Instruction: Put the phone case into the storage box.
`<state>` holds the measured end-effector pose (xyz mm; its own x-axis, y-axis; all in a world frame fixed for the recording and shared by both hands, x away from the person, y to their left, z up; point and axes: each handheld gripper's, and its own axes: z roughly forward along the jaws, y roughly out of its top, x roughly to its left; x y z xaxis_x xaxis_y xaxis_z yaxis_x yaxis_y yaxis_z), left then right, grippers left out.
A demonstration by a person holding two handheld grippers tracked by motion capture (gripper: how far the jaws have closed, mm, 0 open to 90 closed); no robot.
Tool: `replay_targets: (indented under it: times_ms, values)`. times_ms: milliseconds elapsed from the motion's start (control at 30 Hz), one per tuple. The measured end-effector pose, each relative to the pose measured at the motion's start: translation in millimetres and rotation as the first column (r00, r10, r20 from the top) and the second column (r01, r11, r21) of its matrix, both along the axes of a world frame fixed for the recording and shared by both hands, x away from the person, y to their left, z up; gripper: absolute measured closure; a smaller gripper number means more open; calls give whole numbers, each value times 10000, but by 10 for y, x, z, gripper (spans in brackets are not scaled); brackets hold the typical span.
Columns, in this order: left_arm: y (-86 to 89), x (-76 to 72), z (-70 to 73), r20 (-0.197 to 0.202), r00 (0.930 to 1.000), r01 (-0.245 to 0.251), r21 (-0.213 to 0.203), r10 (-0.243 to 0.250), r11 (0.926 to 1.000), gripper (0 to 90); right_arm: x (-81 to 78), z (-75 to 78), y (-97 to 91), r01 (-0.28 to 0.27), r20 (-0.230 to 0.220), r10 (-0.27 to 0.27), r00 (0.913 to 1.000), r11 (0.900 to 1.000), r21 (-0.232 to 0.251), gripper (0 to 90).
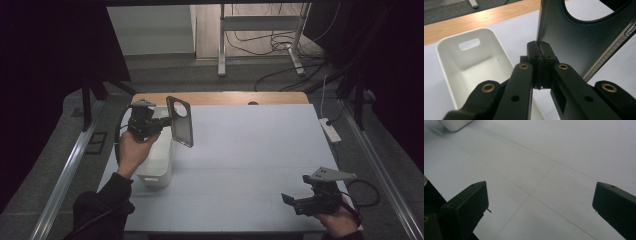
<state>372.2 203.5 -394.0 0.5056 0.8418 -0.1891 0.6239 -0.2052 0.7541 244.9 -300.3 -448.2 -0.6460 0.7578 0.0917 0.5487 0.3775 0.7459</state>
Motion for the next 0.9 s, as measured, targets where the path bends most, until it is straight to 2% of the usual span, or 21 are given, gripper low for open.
replay_targets:
  times_ms: [433, 900]
  values:
    - [103, 92, 81, 155, 9993, -330, 122, 328, 9994, 888, -113, 18, -218, 715, 98, -717, 9974, 9972, 230, 7]
    - [192, 222, 106, 165, 9972, -736, 209, 733, 9971, 888, -134, 20, -232, 860, 139, -863, 9962, 9961, 192, 4]
